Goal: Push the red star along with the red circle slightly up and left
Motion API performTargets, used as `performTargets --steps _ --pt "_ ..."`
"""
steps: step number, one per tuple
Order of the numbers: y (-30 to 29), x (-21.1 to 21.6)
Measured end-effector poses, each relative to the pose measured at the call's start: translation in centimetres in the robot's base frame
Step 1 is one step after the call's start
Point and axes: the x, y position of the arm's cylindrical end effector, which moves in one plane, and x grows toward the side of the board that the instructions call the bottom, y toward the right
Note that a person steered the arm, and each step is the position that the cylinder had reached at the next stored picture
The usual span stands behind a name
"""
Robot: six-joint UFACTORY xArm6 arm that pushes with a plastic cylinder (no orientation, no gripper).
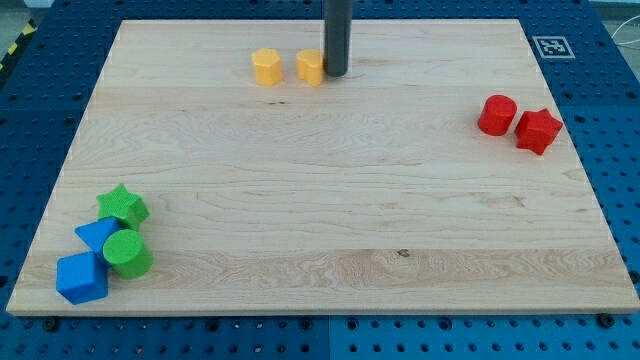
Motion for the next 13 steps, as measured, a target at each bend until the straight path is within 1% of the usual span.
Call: performTargets --steps 1,3,4,5,7,8,9,10,12,13 --pt "-1.8 0.0" --pt "-1.9 0.4" --pt "0.1 4.8" --pt "6.7 11.2" --pt "28.1 18.8" --pt "33.9 18.2" --pt "33.3 16.0" --pt "30.0 15.4" --pt "26.6 11.0" --pt "23.3 10.7"
